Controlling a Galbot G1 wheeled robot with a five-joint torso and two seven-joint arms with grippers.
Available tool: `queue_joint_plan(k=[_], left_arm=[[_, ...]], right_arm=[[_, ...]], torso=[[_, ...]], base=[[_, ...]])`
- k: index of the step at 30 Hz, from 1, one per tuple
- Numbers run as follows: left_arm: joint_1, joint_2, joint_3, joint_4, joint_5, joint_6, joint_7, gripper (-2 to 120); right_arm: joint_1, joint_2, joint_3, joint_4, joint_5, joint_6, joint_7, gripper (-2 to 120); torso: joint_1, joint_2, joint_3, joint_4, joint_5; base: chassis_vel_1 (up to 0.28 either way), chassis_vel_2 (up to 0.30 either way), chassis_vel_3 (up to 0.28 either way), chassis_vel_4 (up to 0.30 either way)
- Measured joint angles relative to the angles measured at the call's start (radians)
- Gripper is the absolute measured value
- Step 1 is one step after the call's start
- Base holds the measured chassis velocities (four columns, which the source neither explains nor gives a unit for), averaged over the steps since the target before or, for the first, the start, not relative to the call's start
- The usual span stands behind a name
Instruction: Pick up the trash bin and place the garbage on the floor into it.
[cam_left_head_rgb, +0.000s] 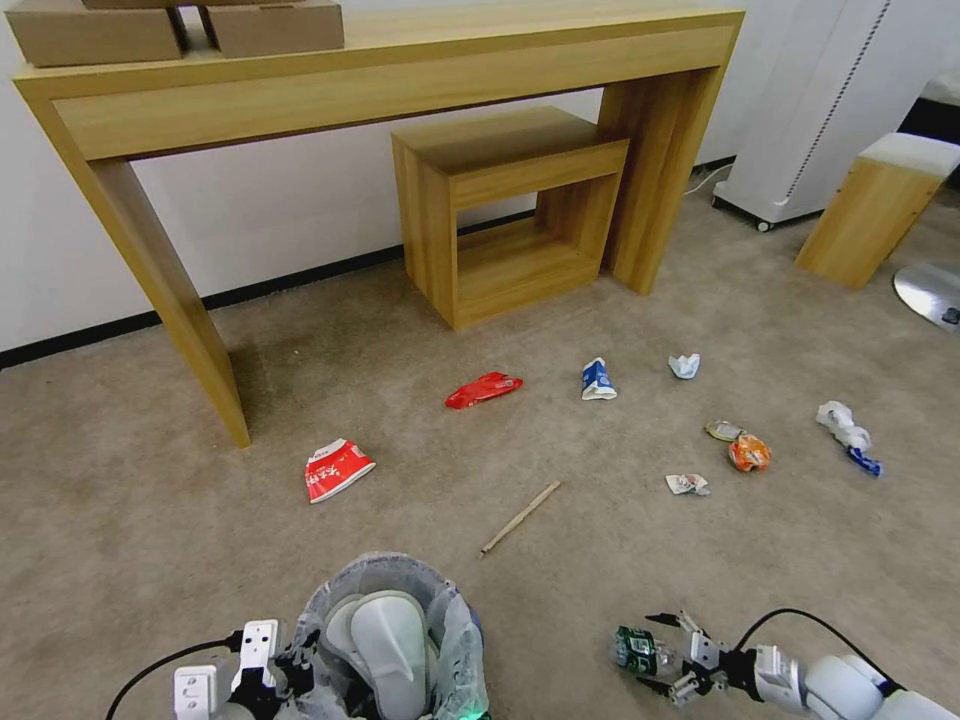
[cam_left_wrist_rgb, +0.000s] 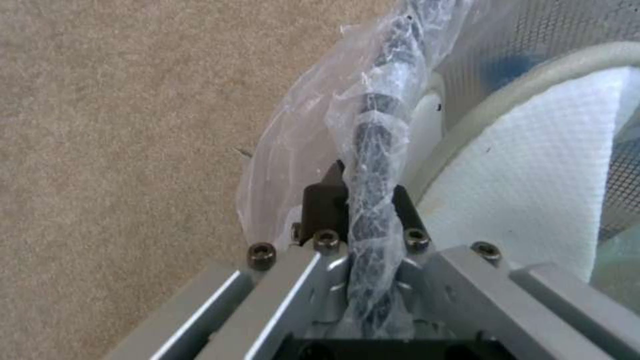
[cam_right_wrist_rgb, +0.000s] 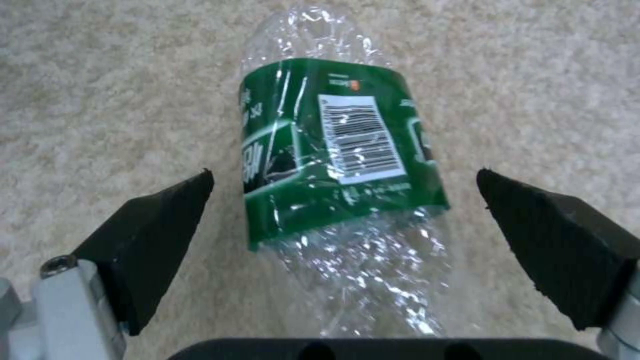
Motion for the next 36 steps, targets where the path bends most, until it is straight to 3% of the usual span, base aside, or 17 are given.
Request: queue_joint_plan(k=[15, 23, 27, 36], left_arm=[[-0.010, 0.018, 0.010, 0.007, -0.005, -0.004, -0.002, 0], [-0.020, 0.019, 0.023, 0.013, -0.005, -0.008, -0.005, 0], [-0.020, 0.019, 0.025, 0.013, -0.003, -0.009, -0.007, 0], [-0.017, 0.009, 0.032, 0.015, 0.015, -0.017, -0.007, 0]], right_arm=[[0.000, 0.008, -0.006, 0.002, 0.029, 0.004, -0.004, 96], [-0.014, -0.010, -0.001, 0.035, 0.072, 0.001, -0.004, 71], [-0.012, -0.017, 0.000, 0.048, 0.101, -0.003, -0.009, 49], [-0.009, -0.014, -0.002, 0.066, 0.123, -0.004, -0.002, 23]], torso=[[0.000, 0.000, 0.000, 0.0000, -0.0001], [0.000, 0.000, 0.000, 0.0000, -0.0002], [0.000, 0.000, 0.000, 0.0000, -0.0001], [0.000, 0.000, 0.000, 0.0000, 0.0002]], base=[[0.000, 0.000, 0.000, 0.000], [0.000, 0.000, 0.000, 0.000], [0.000, 0.000, 0.000, 0.000], [0.000, 0.000, 0.000, 0.000]])
